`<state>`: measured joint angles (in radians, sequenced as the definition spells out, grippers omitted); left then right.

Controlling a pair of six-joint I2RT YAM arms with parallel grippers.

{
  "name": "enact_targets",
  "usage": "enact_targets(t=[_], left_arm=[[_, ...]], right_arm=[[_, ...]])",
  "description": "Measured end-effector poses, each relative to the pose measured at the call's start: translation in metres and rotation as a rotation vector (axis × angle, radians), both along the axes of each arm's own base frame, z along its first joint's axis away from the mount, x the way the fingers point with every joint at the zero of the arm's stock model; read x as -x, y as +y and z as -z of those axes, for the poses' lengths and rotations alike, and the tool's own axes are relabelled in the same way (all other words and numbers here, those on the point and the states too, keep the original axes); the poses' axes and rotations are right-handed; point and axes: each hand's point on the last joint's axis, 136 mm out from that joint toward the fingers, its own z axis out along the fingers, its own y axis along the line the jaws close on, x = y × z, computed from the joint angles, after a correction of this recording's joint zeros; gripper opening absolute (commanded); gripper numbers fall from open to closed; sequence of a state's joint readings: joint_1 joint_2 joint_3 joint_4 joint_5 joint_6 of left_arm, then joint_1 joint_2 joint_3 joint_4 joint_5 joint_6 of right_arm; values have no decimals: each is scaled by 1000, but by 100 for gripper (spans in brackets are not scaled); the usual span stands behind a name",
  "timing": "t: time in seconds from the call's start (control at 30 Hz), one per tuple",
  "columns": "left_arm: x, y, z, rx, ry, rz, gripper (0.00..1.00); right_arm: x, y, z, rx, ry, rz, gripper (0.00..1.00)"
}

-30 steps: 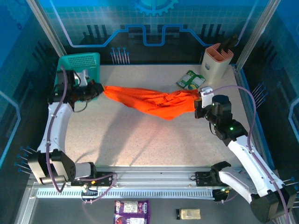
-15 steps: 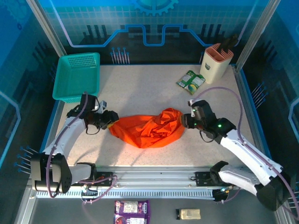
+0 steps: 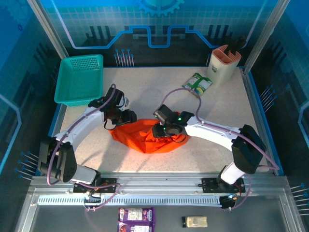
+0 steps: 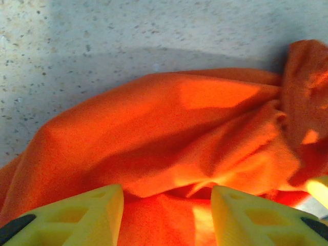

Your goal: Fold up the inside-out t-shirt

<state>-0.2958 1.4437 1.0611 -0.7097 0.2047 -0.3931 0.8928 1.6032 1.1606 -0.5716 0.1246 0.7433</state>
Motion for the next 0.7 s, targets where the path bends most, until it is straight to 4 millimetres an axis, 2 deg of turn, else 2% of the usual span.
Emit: enact_targets(t=[0.17, 0.3, 0.5, 0.6, 0.7], left_arm=[[13, 6, 26, -37, 66, -2, 49], [16, 8, 31, -45, 74, -4, 50], [15, 9, 32, -51, 69, -8, 50], [14, 10, 32, -52, 66, -11, 51], [14, 10, 29, -53, 56, -13, 53]], right_arm=[[17, 7, 8, 81, 19, -1, 50], [16, 7, 21, 185, 18, 2, 50], [18, -4, 39, 294, 28, -10, 40], [17, -4, 40, 299, 25, -19, 27], [16, -3, 40, 298, 18, -27, 0]])
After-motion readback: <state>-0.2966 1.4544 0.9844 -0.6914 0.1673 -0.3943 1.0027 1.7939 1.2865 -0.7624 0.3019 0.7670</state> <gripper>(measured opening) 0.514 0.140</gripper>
